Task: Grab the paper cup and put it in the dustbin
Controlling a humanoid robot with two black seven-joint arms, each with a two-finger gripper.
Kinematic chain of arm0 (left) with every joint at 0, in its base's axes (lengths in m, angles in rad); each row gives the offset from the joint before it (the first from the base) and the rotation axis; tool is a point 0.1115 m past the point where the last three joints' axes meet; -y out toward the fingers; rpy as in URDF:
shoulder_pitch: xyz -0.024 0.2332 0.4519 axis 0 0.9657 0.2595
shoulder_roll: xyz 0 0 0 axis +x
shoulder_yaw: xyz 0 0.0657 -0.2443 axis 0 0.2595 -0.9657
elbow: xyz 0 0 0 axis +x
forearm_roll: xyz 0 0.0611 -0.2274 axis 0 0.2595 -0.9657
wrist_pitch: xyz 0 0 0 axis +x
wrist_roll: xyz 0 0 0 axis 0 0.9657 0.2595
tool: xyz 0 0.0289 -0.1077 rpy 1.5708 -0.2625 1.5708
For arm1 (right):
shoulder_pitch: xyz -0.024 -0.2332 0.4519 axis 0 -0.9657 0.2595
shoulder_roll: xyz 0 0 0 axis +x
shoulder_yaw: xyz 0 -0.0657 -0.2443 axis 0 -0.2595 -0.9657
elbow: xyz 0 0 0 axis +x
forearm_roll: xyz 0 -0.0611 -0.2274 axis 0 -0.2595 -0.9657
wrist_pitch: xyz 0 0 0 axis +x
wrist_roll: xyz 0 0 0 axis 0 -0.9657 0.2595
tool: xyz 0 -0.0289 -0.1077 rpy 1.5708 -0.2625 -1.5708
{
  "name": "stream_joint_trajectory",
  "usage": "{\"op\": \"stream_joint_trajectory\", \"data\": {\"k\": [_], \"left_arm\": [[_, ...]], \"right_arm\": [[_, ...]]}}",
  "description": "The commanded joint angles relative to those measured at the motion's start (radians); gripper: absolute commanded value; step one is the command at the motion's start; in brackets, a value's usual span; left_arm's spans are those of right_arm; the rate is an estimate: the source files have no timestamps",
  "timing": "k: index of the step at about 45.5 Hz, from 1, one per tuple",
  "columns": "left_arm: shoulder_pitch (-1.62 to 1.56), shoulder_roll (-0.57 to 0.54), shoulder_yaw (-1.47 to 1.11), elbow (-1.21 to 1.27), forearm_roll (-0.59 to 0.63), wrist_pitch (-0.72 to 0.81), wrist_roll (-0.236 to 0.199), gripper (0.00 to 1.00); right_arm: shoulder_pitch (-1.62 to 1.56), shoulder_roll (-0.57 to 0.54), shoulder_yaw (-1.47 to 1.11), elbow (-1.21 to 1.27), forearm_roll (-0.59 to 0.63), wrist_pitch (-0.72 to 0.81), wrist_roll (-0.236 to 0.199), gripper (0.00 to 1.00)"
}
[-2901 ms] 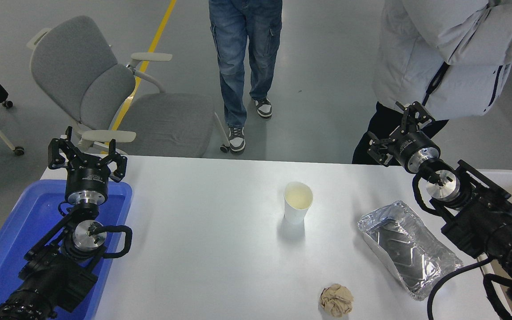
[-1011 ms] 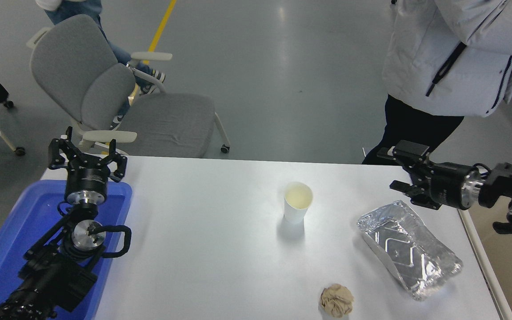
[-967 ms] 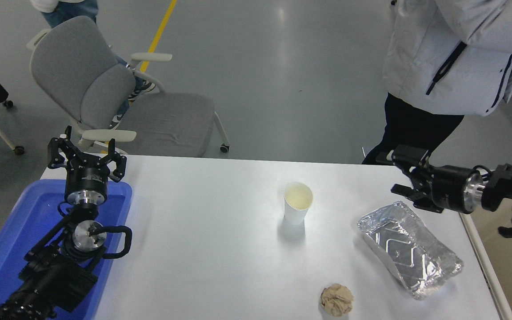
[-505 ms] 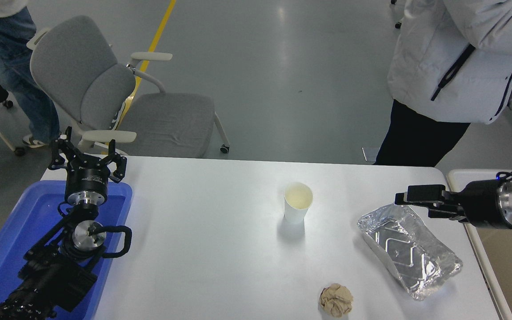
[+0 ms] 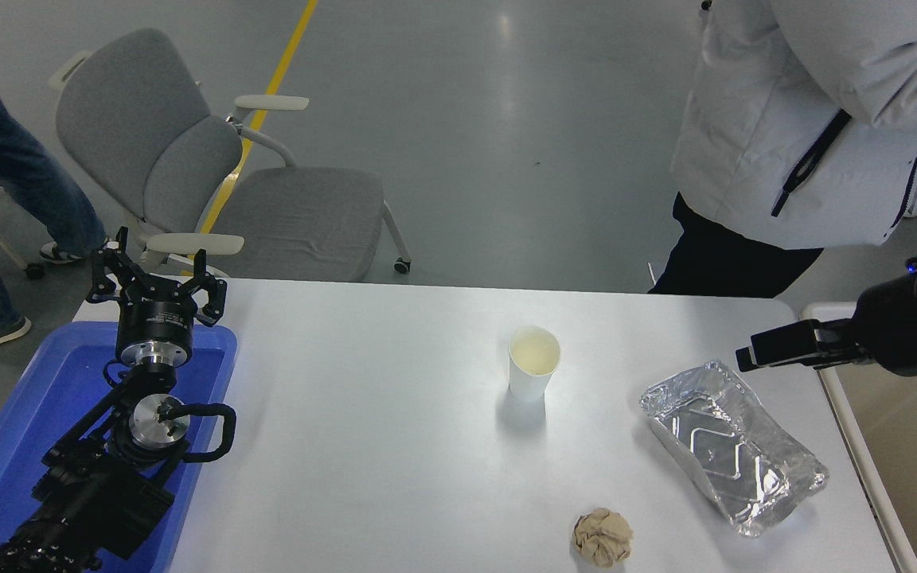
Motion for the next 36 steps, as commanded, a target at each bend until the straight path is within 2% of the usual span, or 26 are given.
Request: {"op": "stream_joint_trajectory", "data": {"k": [1, 9, 13, 24, 36], "left_arm": [[0.000, 0.000, 0.000, 0.000, 0.000, 0.000, 0.000, 0.99], [0.000, 0.000, 0.000, 0.000, 0.000, 0.000, 0.000, 0.99], [0.000, 0.000, 0.000, 0.000, 0.000, 0.000, 0.000, 0.99], [0.000, 0.000, 0.000, 0.000, 0.000, 0.000, 0.000, 0.99], [0.000, 0.000, 0.000, 0.000, 0.000, 0.000, 0.000, 0.99]], "right_arm": [[0.173, 0.137, -0.057, 0.015, 0.175, 0.091, -0.008, 1.00], [0.268, 0.309, -0.154, 0.016, 0.495, 0.099, -0.013, 1.00], [0.290, 0.366, -0.174, 0.016, 0.595, 0.110, -0.013, 1.00], [0.294, 0.511, -0.169, 0.047, 0.707, 0.111, -0.013, 1.00], [0.279, 0.623, -0.108, 0.053, 0.741, 0.102, -0.013, 1.00]]}}
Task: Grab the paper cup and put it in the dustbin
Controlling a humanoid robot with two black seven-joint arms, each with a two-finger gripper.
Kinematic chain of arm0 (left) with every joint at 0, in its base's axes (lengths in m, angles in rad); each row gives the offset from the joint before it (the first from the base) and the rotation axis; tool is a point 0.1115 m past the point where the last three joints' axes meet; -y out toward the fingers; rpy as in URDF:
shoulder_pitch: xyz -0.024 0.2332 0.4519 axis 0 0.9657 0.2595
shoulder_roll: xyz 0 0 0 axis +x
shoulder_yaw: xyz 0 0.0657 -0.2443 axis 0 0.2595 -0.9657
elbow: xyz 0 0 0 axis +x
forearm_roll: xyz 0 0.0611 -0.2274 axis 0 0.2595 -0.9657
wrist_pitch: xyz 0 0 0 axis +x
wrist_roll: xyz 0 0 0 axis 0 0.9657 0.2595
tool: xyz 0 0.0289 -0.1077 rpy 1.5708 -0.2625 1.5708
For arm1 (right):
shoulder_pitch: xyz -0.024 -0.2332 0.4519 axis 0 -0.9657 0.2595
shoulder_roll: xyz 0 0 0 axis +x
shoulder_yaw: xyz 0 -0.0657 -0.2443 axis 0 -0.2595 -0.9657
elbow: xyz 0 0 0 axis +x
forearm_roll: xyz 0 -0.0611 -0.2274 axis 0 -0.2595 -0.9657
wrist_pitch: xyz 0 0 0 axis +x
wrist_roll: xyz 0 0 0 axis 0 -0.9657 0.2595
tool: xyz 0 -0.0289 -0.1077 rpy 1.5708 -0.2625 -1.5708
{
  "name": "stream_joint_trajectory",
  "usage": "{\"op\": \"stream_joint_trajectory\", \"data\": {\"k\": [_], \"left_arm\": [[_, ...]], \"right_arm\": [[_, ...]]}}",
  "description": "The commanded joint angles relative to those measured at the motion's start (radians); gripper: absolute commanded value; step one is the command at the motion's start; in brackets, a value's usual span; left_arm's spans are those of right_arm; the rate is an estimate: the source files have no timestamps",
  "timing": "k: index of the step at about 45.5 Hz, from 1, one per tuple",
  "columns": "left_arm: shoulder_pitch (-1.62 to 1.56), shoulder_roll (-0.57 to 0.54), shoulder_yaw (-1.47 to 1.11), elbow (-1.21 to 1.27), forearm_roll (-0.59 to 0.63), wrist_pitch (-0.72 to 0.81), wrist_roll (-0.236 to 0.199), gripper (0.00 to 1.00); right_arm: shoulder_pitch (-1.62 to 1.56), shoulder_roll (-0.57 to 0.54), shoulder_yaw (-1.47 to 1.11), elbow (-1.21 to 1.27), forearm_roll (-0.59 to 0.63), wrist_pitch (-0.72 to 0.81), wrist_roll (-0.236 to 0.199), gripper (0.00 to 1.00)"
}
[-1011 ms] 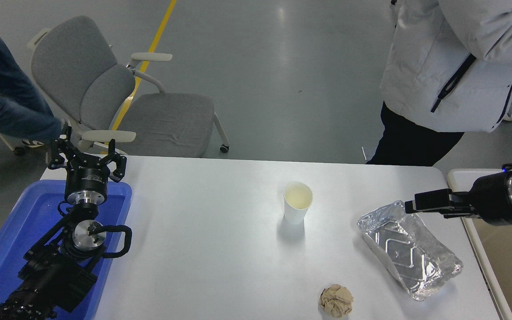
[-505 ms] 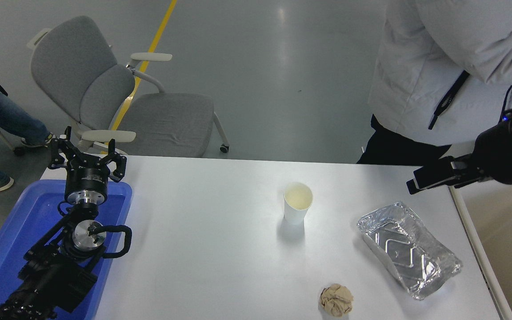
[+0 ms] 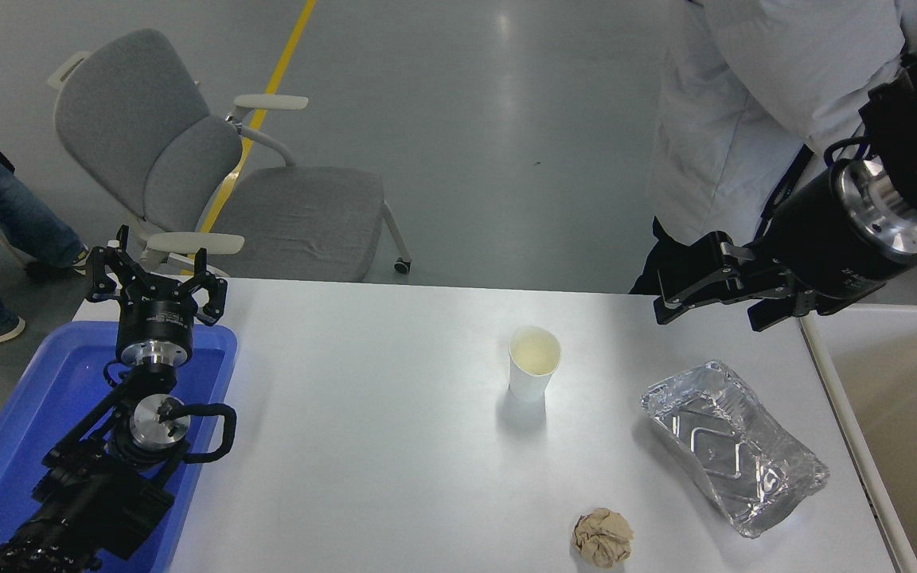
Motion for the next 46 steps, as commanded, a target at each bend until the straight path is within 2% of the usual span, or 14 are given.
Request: {"op": "stream_joint_trajectory", "data": {"k": [1, 10, 21, 32, 38, 46], "left_arm": [[0.000, 0.000, 0.000, 0.000, 0.000, 0.000, 0.000, 0.99], [0.000, 0.000, 0.000, 0.000, 0.000, 0.000, 0.000, 0.99], [0.000, 0.000, 0.000, 0.000, 0.000, 0.000, 0.000, 0.99], [0.000, 0.000, 0.000, 0.000, 0.000, 0.000, 0.000, 0.99], [0.000, 0.000, 0.000, 0.000, 0.000, 0.000, 0.000, 0.99], [0.000, 0.000, 0.000, 0.000, 0.000, 0.000, 0.000, 0.99]], "right_arm": [[0.003, 0.117, 0.042, 0.009, 0.066, -0.001, 0.000, 1.00], [0.001, 0.166, 0.086, 0.004, 0.089, -0.004, -0.002, 1.00], [0.004, 0.168, 0.089, -0.005, 0.098, -0.009, 0.000, 1.00], [-0.038, 0.177, 0.154, -0.045, 0.104, -0.136, -0.003, 1.00], [-0.091, 0.252, 0.171, -0.119, 0.117, -0.212, -0.003, 1.00], [-0.173, 0.347, 0.198, -0.232, 0.210, -0.262, -0.003, 1.00]]}}
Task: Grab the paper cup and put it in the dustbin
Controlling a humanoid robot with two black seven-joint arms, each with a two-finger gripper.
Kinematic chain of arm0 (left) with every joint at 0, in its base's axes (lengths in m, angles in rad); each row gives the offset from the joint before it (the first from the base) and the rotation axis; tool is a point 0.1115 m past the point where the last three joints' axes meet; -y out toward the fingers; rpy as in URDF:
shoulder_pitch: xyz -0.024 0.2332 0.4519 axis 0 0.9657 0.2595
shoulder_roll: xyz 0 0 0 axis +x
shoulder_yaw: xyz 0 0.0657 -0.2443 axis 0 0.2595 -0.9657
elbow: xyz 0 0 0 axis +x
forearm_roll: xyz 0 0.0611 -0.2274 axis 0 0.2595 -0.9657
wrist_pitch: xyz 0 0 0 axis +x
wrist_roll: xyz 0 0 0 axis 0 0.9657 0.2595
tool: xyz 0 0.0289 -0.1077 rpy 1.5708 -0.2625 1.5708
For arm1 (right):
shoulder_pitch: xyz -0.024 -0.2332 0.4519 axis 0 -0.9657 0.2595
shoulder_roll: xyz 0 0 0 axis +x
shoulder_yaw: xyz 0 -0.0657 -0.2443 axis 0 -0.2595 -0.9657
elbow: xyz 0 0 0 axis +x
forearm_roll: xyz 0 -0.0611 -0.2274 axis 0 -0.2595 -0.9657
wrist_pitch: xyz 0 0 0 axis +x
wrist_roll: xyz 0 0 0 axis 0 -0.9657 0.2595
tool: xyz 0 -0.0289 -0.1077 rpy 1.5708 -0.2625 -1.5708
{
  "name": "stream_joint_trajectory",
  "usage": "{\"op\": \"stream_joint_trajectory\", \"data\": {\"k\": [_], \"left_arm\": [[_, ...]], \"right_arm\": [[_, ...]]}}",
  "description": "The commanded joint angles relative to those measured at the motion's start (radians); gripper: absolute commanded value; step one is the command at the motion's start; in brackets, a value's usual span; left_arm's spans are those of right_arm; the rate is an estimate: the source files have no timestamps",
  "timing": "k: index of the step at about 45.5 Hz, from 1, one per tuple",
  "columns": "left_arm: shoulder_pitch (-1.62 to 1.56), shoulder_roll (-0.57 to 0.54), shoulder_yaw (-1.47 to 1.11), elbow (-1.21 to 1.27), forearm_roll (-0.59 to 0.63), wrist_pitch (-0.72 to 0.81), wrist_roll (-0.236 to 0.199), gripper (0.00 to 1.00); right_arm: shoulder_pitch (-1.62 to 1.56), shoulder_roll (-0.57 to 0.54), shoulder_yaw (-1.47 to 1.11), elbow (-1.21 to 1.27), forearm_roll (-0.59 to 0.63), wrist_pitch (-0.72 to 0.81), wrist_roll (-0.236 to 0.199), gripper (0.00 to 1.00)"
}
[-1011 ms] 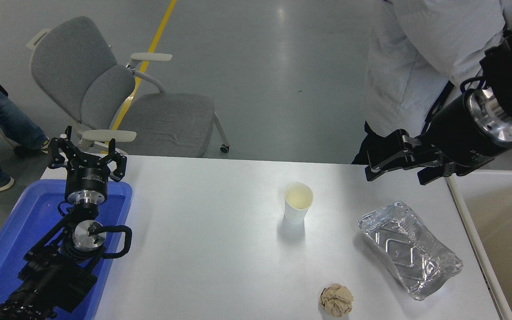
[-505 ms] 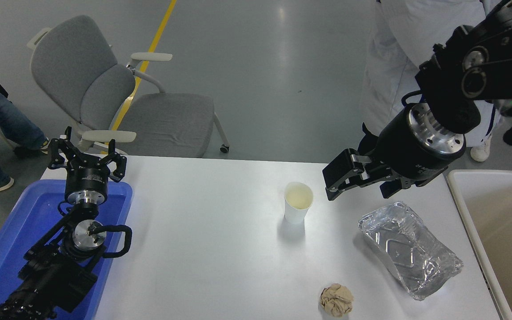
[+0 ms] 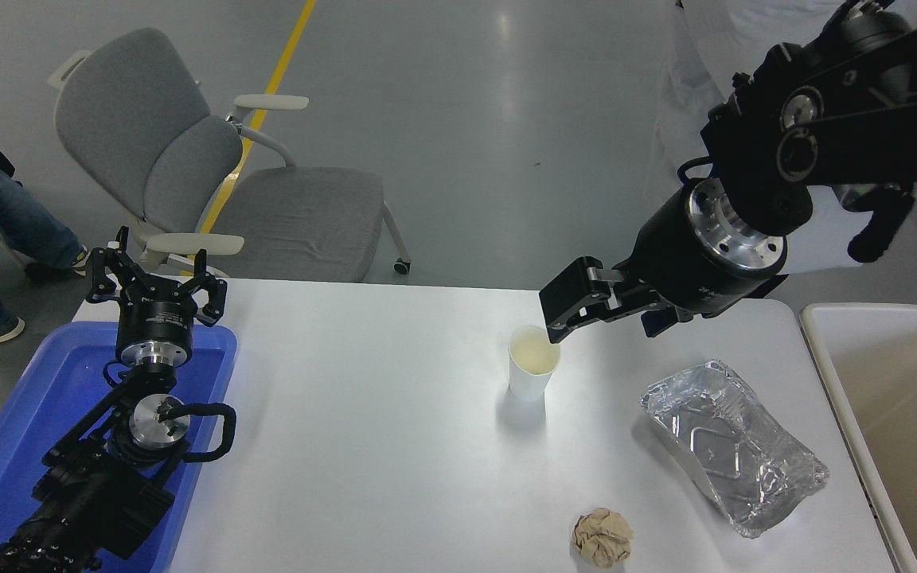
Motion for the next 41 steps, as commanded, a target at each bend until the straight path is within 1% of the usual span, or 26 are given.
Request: {"op": "stream_joint_trajectory", "data": {"k": [1, 13, 19, 23, 32, 38, 41], "left_arm": [[0.000, 0.000, 0.000, 0.000, 0.000, 0.000, 0.000, 0.99], [0.000, 0.000, 0.000, 0.000, 0.000, 0.000, 0.000, 0.99], [0.000, 0.000, 0.000, 0.000, 0.000, 0.000, 0.000, 0.99], [0.000, 0.000, 0.000, 0.000, 0.000, 0.000, 0.000, 0.99], [0.000, 0.000, 0.000, 0.000, 0.000, 0.000, 0.000, 0.99], [0.000, 0.000, 0.000, 0.000, 0.000, 0.000, 0.000, 0.99], [0.000, 0.000, 0.000, 0.000, 0.000, 0.000, 0.000, 0.99]], "right_arm": [[-0.104, 0.103, 0.038, -0.138, 0.075, -0.084, 0.000, 1.00], [-0.309, 0.103, 0.034, -0.406, 0.063, -0.114, -0.003, 1.00], [-0.423, 0.103, 0.034, -0.529, 0.058, -0.127, -0.044, 1.00], [-0.501, 0.103, 0.034, -0.604, 0.047, -0.156, -0.055, 1.00], [-0.598, 0.103, 0.040, -0.637, 0.021, -0.223, -0.055, 1.00], [-0.650, 0.103, 0.061, -0.669, 0.015, -0.232, -0.055, 1.00], [-0.684, 0.103, 0.063, -0.687, -0.011, -0.234, -0.054, 1.00]]}}
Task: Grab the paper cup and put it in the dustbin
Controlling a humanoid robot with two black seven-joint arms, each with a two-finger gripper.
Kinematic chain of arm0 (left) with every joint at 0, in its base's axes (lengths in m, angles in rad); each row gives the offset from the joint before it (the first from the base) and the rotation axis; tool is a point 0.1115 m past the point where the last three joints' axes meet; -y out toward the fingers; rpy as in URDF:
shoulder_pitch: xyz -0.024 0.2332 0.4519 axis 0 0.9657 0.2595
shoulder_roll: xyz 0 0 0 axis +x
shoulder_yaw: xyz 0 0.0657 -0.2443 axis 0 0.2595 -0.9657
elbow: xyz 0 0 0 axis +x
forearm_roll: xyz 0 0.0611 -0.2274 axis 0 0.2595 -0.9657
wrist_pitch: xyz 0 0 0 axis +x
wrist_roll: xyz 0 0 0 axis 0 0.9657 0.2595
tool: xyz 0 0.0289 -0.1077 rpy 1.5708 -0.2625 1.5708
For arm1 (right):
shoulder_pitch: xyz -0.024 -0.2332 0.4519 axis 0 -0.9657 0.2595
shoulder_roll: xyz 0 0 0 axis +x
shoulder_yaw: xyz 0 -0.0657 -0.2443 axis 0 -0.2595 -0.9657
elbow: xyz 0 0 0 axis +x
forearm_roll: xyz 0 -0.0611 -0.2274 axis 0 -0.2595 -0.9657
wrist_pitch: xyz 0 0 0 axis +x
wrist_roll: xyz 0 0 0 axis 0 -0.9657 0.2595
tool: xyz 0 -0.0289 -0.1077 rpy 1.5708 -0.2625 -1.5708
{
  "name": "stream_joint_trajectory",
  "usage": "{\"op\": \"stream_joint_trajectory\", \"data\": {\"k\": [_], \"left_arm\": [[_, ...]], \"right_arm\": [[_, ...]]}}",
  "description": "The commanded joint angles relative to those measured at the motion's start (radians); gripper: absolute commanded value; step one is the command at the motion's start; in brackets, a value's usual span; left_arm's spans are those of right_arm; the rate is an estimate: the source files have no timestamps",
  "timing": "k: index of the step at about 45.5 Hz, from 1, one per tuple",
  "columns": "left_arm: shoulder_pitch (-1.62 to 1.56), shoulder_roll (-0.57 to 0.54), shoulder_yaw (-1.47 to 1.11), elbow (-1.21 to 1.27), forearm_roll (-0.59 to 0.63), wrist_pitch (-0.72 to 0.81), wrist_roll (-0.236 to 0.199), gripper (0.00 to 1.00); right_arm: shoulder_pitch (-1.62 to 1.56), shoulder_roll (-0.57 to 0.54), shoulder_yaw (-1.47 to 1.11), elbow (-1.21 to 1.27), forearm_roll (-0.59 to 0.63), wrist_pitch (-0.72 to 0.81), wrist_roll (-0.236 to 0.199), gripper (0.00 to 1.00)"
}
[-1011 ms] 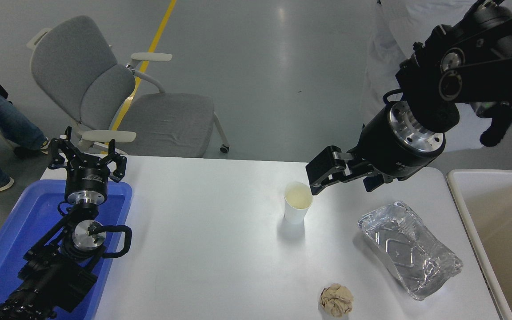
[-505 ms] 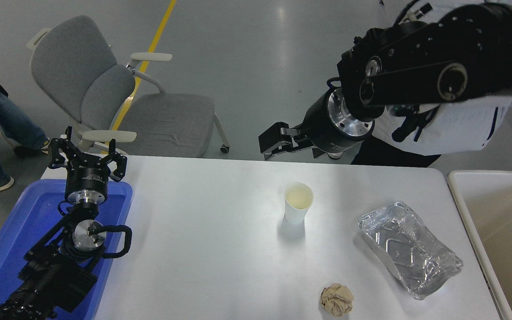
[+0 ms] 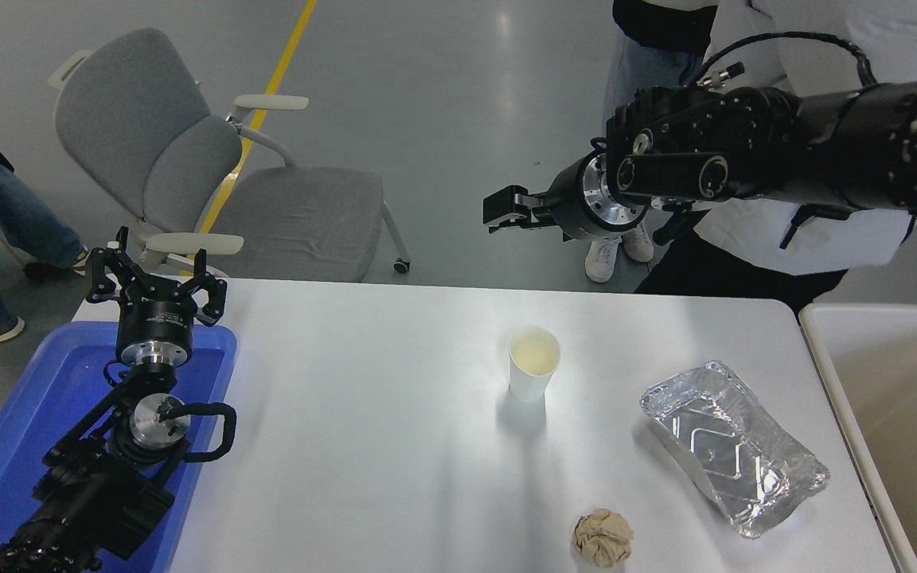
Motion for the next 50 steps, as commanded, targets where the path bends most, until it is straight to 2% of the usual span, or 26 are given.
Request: {"op": "stream_joint_trajectory", "data": {"k": [1, 20, 50], "left_arm": [[0.000, 0.000, 0.000, 0.000, 0.000, 0.000, 0.000, 0.99], [0.000, 0.000, 0.000, 0.000, 0.000, 0.000, 0.000, 0.99], [0.000, 0.000, 0.000, 0.000, 0.000, 0.000, 0.000, 0.99]], "right_arm": [[-0.131, 0.001, 0.017, -0.084, -0.045, -0.034, -0.003, 1.00], [-0.296, 0.001, 0.066, -0.096, -0.202, -0.063, 0.003, 1.00], [-0.480, 0.001, 0.117, -0.223, -0.342, -0.096, 0.003, 1.00]]}}
